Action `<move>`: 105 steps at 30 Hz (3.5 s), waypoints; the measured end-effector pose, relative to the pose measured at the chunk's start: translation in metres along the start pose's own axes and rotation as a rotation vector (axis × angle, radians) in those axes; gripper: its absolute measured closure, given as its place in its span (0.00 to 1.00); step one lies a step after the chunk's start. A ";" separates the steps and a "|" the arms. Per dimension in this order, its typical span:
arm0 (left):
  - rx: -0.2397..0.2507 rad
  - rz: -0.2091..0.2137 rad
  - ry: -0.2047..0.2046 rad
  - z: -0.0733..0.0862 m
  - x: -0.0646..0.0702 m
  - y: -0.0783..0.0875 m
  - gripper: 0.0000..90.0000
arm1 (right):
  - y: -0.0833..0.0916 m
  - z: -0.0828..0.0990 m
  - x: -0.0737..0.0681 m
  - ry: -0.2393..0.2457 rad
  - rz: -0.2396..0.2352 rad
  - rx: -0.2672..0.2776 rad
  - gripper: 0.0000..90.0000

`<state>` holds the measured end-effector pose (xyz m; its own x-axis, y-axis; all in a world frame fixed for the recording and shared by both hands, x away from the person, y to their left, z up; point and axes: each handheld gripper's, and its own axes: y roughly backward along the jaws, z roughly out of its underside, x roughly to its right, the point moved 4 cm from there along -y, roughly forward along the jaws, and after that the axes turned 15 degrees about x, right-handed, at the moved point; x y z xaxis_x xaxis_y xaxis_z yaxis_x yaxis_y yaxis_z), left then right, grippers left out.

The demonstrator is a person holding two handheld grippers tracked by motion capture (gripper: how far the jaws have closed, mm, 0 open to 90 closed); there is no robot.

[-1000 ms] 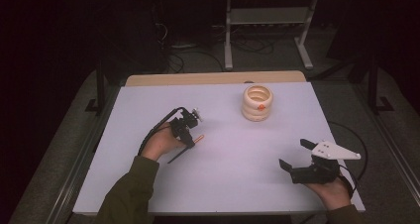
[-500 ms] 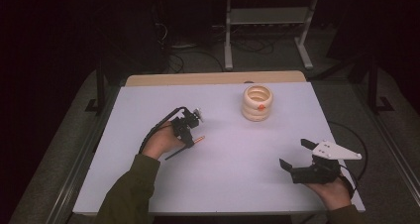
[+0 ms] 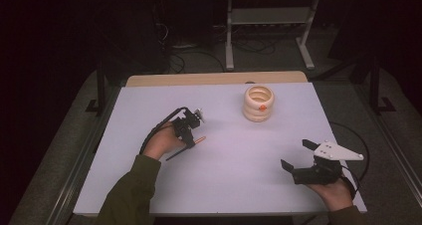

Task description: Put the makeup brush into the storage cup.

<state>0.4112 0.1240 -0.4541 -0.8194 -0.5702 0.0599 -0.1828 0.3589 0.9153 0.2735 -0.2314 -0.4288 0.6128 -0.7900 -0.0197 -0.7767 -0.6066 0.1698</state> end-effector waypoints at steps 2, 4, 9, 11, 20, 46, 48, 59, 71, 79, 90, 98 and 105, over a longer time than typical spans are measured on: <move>0.003 0.005 0.007 0.000 0.000 0.000 0.93 | 0.000 0.000 0.000 -0.003 0.000 0.000 0.01; 0.009 0.013 0.009 0.001 -0.001 0.001 0.93 | 0.000 0.000 0.000 -0.002 -0.001 0.000 0.01; 0.065 0.028 0.032 0.001 -0.004 0.008 0.93 | 0.000 0.000 0.000 -0.005 0.000 0.001 0.01; 0.079 0.030 0.037 0.002 -0.004 0.011 0.93 | 0.000 0.000 -0.001 -0.016 0.003 -0.004 0.01; 0.202 0.056 0.055 0.006 -0.002 0.029 0.93 | -0.002 -0.003 -0.001 0.002 -0.002 0.007 0.01; 0.570 0.173 0.056 0.027 0.017 0.067 0.93 | -0.020 -0.022 -0.007 -0.066 -0.103 0.040 0.01; 0.594 0.179 0.057 0.030 0.017 0.068 0.93 | -0.023 -0.024 -0.009 -0.069 -0.114 0.035 0.01; 0.684 0.214 0.026 0.033 0.024 0.075 0.93 | -0.038 -0.031 -0.018 -0.070 -0.182 0.031 0.06; 0.761 0.253 0.008 0.026 0.039 0.077 0.93 | -0.052 -0.038 -0.022 -0.092 -0.207 0.057 0.11; 0.787 0.260 0.009 0.025 0.042 0.075 0.93 | -0.061 -0.045 -0.024 -0.103 -0.235 0.071 0.16; 0.832 0.267 -0.004 0.021 0.047 0.076 0.93 | -0.076 -0.049 -0.031 -0.135 -0.292 0.075 0.22; 0.857 0.276 0.002 0.019 0.050 0.076 0.93 | -0.086 -0.053 -0.038 -0.146 -0.324 0.085 0.30; 0.867 0.282 -0.005 0.015 0.056 0.073 0.93 | -0.095 -0.057 -0.046 -0.160 -0.357 0.093 0.37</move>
<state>0.3437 0.1296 -0.3901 -0.8975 -0.3744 0.2329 -0.3180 0.9155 0.2464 0.3276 -0.1326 -0.3881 0.8215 -0.5279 -0.2156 -0.5338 -0.8449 0.0349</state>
